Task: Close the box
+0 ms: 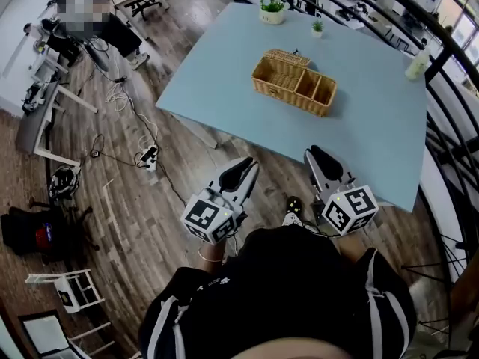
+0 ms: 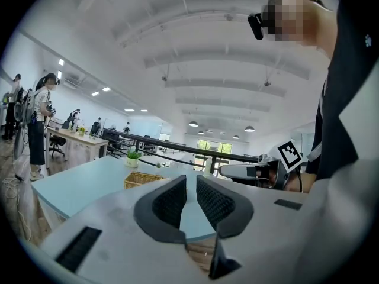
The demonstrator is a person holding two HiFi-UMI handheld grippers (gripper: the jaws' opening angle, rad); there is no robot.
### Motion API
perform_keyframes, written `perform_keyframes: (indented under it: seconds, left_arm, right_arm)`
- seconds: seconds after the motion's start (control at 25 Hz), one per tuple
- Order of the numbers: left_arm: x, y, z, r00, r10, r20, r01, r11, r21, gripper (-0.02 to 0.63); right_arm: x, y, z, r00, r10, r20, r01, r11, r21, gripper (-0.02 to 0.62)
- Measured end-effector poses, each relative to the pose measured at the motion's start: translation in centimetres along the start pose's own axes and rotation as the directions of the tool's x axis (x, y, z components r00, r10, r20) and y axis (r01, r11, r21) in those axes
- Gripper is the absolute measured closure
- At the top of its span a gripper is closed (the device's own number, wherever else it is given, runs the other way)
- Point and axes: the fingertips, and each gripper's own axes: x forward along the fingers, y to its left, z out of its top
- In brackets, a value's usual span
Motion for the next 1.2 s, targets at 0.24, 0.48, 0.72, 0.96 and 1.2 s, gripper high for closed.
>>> perform_keyframes:
  seconds: [0.24, 0.48, 0.72, 0.96, 1.2]
  left_arm:
    - [3.4, 1.5, 0.8, 1.000, 0.005, 0.004, -0.005, 1.000, -0.001, 0.572]
    - [6.8, 2.3, 0.9, 1.000, 0.004, -0.002, -0.004, 1.000, -0.012, 0.566]
    - [8.1, 3.0, 0.8, 1.000, 0.008, -0.005, -0.008, 1.000, -0.026, 0.554]
    - [8.2, 6.1, 0.2, 0.999, 0.024, -0.039, -0.026, 0.998, -0.057, 0.549]
    - [10.7, 11.6, 1.9, 0.999, -0.026, -0.034, 0.023, 0.997, -0.076, 0.549]
  right_arm:
    - [1.9, -2.9, 1.4, 1.000, 0.005, 0.000, -0.005, 1.000, 0.003, 0.528]
    - [2.9, -6.2, 2.3, 1.000, -0.007, -0.010, 0.007, 1.000, 0.005, 0.525]
    - [3.8, -7.7, 2.2, 1.000, -0.006, -0.021, 0.006, 1.000, 0.018, 0.522]
    - [5.3, -8.7, 1.5, 0.998, -0.033, -0.044, 0.035, 0.999, 0.042, 0.520]
    - [9.2, -10.4, 2.4, 0.995, -0.101, -0.020, 0.102, 0.992, 0.071, 0.518]
